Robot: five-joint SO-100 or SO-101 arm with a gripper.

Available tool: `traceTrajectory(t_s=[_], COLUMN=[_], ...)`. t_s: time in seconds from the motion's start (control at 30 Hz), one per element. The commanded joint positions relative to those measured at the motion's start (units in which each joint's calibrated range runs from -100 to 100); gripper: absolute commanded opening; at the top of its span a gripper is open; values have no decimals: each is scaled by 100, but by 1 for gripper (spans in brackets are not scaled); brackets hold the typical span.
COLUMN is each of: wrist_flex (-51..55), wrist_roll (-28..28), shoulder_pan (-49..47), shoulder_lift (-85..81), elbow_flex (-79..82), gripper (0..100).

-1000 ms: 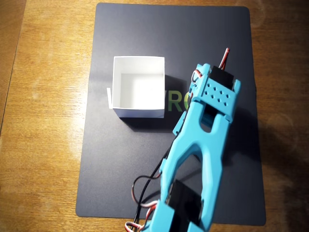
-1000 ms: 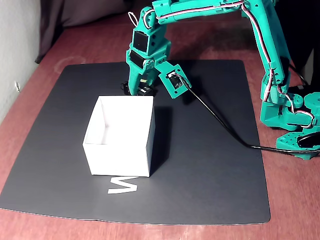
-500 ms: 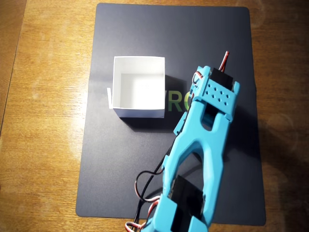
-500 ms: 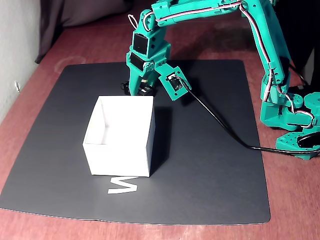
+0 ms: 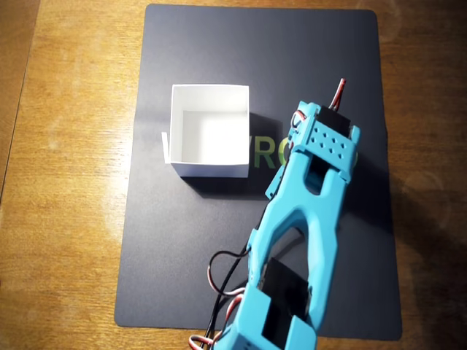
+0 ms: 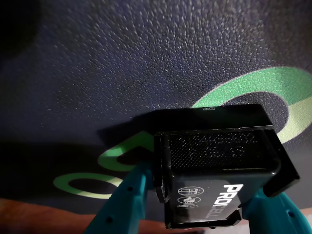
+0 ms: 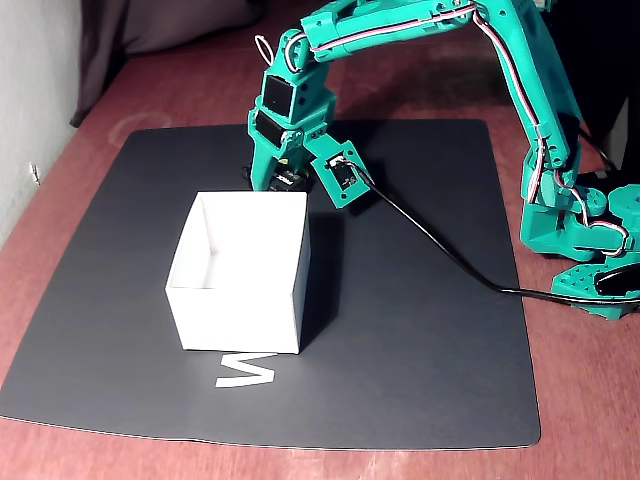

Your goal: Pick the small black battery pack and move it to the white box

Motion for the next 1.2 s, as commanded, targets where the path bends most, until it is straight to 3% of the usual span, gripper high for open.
traceTrajectory(t_s=[0.0,0.5,0.63,1.17], wrist_flex=[-6,555,511,555], wrist_roll=[-9,-31,-31,-26], shoulder_pan=[50,-21,-21,62], shoulder_lift=[49,58,58,67], elbow_flex=[-150,-159,-159,-150], gripper=[19,18,12,8])
